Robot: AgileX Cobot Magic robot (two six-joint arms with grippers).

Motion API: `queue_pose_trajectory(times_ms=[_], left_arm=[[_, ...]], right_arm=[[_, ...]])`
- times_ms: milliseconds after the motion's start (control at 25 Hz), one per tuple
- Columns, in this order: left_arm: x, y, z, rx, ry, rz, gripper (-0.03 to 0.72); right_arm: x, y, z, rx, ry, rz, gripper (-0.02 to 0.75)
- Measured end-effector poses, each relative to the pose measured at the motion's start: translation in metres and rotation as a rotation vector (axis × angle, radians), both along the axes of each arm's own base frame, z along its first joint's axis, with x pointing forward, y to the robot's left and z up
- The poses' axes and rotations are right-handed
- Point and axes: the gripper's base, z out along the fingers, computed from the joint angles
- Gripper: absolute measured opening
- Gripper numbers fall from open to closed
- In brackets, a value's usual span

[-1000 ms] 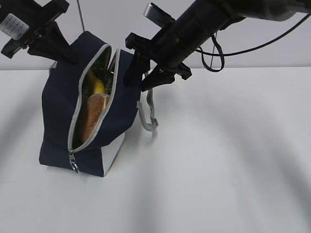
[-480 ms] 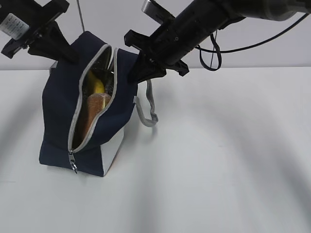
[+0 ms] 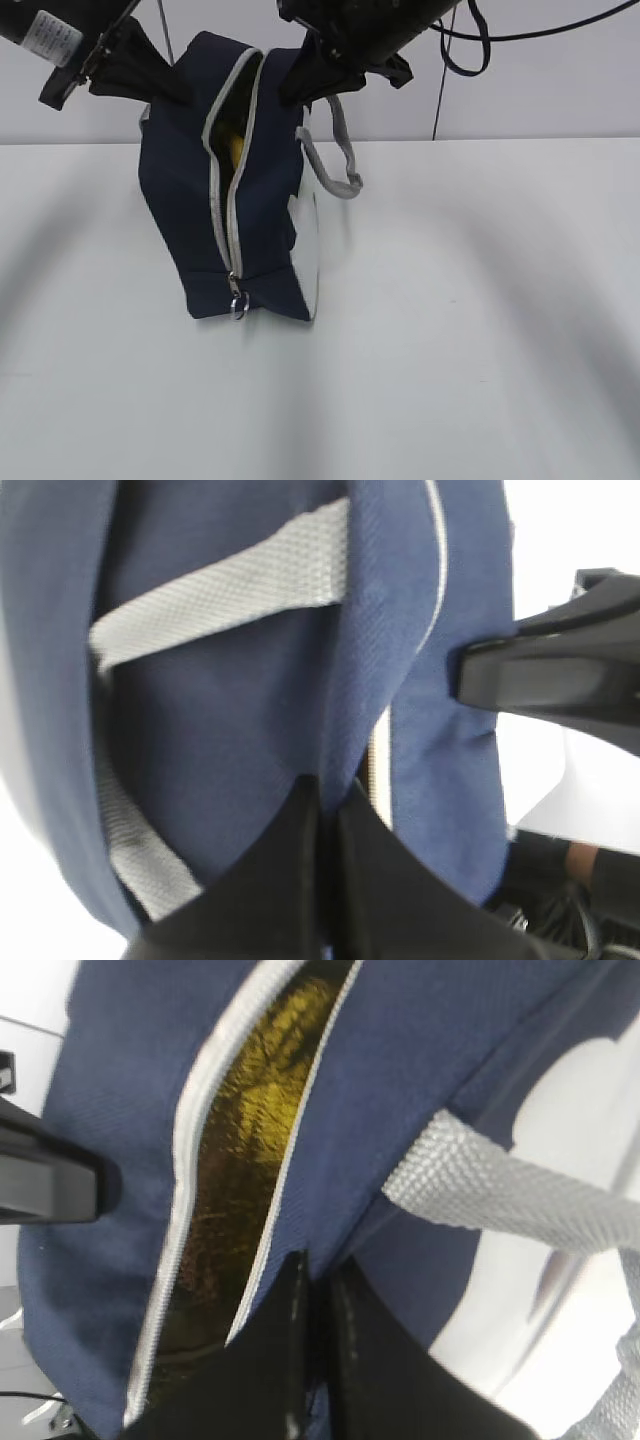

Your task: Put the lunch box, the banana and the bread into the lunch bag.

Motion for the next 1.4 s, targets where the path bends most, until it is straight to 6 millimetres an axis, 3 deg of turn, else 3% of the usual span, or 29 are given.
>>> queue_pose_trajectory(times_ms=[440,680,960,1400], left_arm=[[0.012,-0.014,0.003,-0.033,-0.113,0.088,-0.003],[0.025,-0.019,-0.013,-0.100,-0.067,0.124,-0.003],[0.036,-0.024,-0.032,-0.151,-0.011,0.152,-0.003],[0.038,-0.020,-0.036,-0.086,-0.034,0.151,-0.003]], right_arm=[[0.004,-0.010,0.002,-0.109,-0.056,-0.038,-0.005],[0.008,-0.010,0.003,-0.100,-0.087,-0.067,-0.005],[0.017,-0.008,-0.010,-0.098,-0.081,-0.087,-0.005],[0.021,-0.011,-0.018,-0.159,-0.087,-0.106,-0.005]])
